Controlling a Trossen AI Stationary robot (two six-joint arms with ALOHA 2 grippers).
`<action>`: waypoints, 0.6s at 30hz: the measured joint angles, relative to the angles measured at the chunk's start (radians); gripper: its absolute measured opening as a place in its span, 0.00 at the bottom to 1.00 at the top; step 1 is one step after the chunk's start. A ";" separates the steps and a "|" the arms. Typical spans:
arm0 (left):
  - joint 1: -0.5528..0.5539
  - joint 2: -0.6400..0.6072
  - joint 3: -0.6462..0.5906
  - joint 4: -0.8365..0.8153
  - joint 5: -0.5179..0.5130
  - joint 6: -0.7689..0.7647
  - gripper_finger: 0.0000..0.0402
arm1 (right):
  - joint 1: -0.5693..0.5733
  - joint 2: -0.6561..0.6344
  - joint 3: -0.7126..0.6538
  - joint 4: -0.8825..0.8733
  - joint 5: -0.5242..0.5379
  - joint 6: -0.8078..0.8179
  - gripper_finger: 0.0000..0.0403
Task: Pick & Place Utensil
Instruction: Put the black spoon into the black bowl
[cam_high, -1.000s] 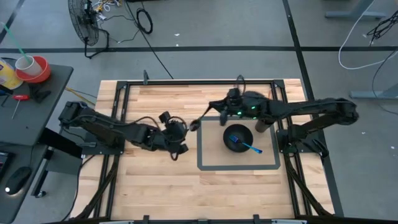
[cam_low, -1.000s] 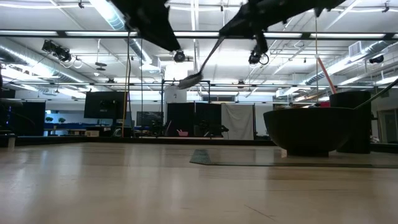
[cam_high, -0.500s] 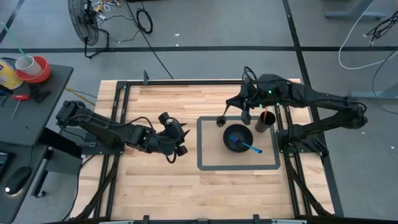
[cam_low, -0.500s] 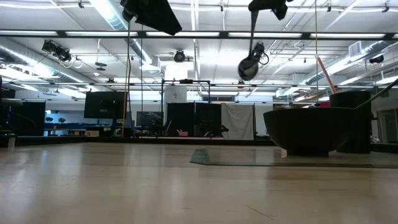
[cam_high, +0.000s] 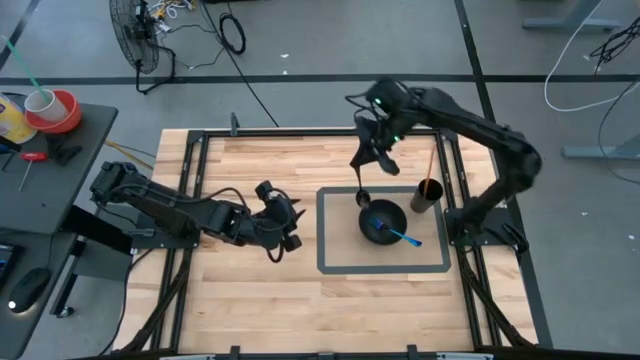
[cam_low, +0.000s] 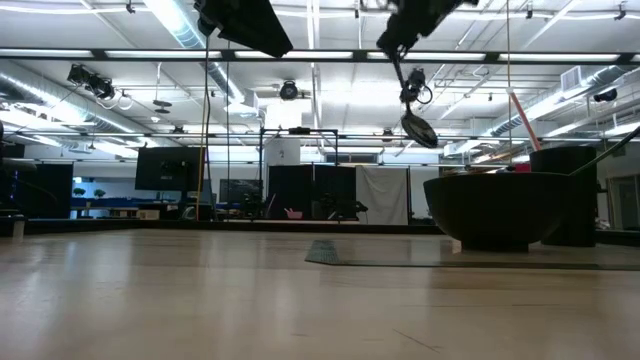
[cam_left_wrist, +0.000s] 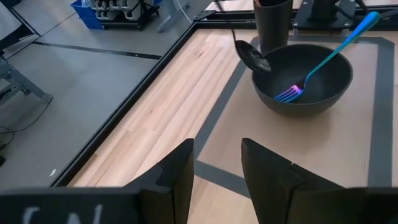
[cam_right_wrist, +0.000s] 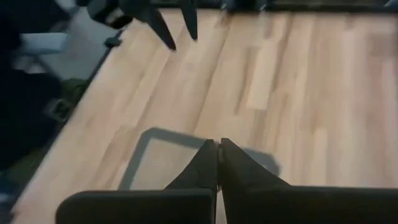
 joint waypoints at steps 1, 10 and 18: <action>0.000 0.000 0.000 0.000 0.005 0.000 0.34 | -0.027 0.031 0.015 -0.034 -0.044 -0.031 0.01; 0.001 0.000 0.000 0.000 0.018 0.001 0.34 | -0.175 0.223 0.026 -0.149 -0.296 -0.229 0.00; 0.010 0.001 0.000 0.000 0.009 0.035 0.34 | -0.218 0.288 0.021 -0.244 -0.375 -0.360 0.00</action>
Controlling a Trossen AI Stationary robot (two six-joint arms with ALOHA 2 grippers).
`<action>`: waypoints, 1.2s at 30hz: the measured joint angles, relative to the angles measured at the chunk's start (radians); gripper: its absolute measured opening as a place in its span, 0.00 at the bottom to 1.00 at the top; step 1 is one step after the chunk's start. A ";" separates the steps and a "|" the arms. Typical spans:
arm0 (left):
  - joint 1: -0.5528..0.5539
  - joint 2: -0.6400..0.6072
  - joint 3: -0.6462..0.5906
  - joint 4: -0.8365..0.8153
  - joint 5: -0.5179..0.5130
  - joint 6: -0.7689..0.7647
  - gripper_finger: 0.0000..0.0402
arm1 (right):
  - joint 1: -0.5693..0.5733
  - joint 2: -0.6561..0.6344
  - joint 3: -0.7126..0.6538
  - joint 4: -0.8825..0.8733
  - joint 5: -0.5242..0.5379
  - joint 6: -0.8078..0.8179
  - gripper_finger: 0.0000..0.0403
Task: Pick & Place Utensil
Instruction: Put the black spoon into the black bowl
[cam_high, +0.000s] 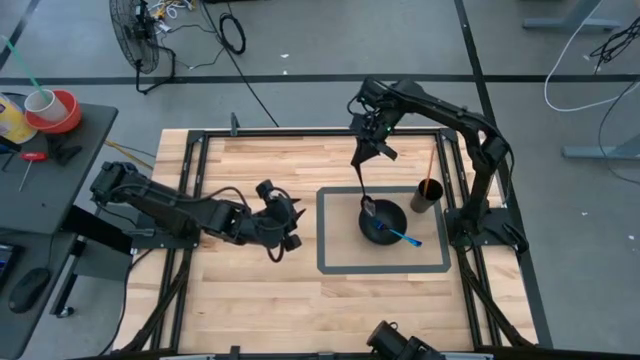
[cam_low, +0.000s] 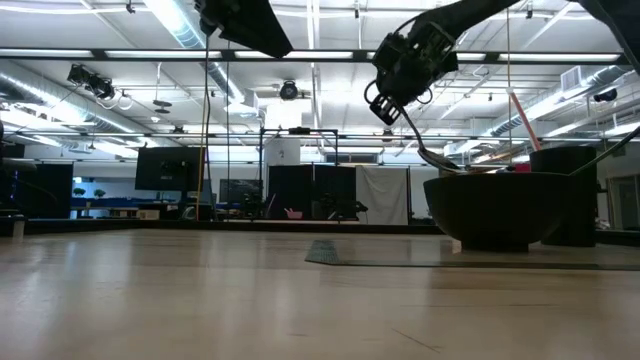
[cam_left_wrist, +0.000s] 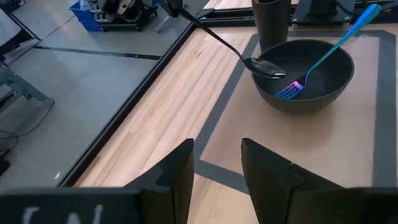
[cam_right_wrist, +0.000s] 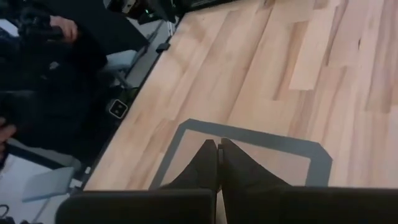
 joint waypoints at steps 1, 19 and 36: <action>0.005 0.000 0.000 0.000 0.002 0.001 0.34 | -0.001 0.001 -0.008 0.001 -0.011 -0.006 0.00; 0.067 0.001 -0.001 0.006 0.015 -0.008 0.34 | 0.017 0.002 -0.246 0.059 0.001 -0.096 0.00; 0.075 0.001 -0.001 0.007 0.016 -0.009 0.34 | 0.039 0.001 -0.327 0.208 -0.051 0.072 0.02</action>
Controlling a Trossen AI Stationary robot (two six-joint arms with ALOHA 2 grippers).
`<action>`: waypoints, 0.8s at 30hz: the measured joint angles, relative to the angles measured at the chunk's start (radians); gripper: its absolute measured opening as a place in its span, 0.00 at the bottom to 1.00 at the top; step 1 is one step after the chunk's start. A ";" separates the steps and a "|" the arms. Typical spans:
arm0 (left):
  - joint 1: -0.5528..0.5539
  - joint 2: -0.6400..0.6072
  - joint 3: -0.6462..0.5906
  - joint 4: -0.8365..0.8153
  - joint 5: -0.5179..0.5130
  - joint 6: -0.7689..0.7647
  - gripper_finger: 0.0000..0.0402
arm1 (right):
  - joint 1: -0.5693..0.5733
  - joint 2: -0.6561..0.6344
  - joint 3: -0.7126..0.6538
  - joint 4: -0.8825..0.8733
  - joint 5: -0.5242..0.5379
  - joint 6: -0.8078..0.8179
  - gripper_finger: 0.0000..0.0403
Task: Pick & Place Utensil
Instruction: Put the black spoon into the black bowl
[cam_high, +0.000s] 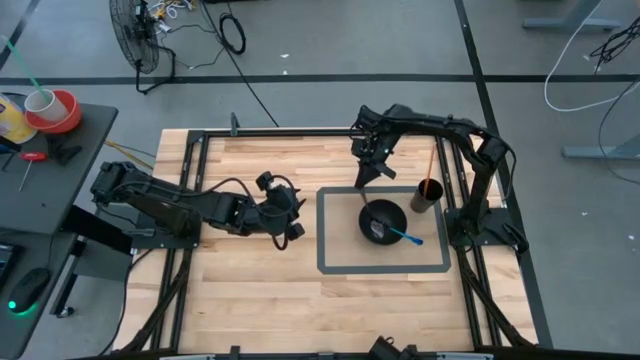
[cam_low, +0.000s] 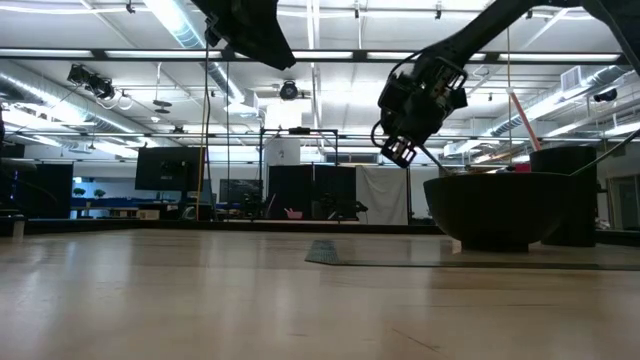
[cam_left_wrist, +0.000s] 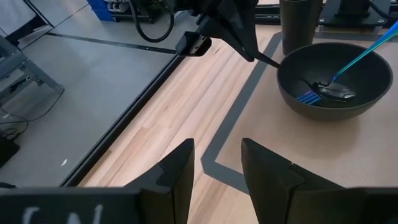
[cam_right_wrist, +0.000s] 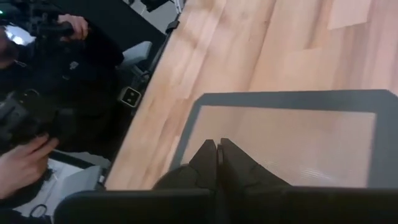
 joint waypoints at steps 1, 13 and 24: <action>0.000 0.000 0.000 0.000 0.000 0.000 0.34 | 0.005 0.000 0.000 0.001 -0.006 0.009 0.02; 0.000 0.000 0.000 0.000 0.000 0.000 0.34 | 0.043 0.000 0.000 0.028 0.113 0.033 0.02; 0.000 0.000 0.000 0.000 0.000 0.000 0.34 | 0.043 0.000 0.000 0.053 0.112 0.043 0.02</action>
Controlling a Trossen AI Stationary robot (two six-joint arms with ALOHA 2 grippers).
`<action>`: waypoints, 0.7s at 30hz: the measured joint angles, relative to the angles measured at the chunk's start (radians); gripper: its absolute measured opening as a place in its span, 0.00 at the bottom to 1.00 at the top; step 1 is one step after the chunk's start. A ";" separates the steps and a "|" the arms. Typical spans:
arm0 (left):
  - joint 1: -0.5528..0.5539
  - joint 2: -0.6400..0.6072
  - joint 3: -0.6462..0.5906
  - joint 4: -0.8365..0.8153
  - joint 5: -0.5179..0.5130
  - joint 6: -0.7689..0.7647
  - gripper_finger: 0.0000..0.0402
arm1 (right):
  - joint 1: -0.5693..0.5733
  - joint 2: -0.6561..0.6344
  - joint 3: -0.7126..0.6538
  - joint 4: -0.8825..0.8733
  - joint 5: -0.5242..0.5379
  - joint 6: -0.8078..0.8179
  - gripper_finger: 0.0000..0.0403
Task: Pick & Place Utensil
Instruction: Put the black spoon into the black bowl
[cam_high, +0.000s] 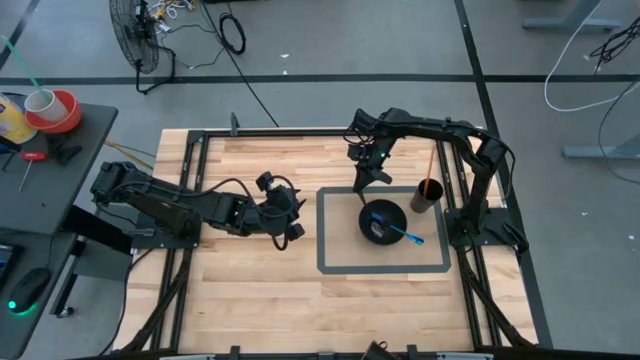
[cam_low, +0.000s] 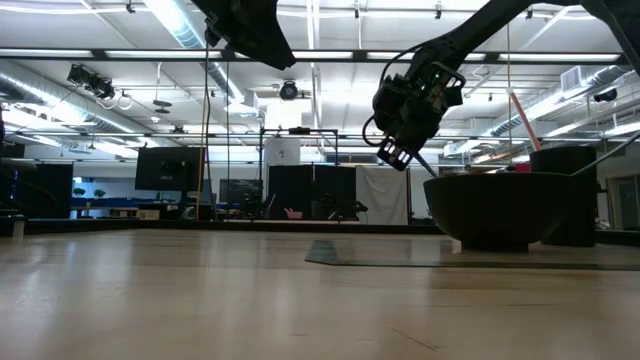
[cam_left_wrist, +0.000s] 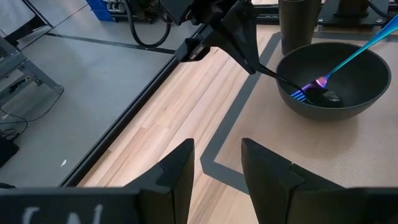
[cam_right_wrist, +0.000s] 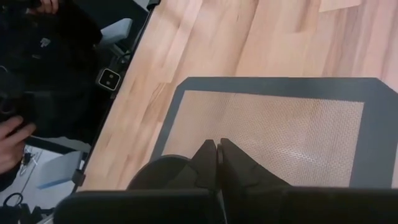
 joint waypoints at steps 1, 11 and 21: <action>0.000 0.000 0.000 0.000 0.000 0.000 0.34 | 0.001 0.000 0.000 0.003 0.000 0.000 0.02; 0.000 0.000 0.000 0.000 0.000 0.000 0.34 | 0.016 0.000 0.000 0.021 0.038 0.000 0.04; 0.000 0.000 0.000 0.000 0.000 -0.001 0.34 | 0.040 0.000 0.000 0.052 0.053 0.000 0.05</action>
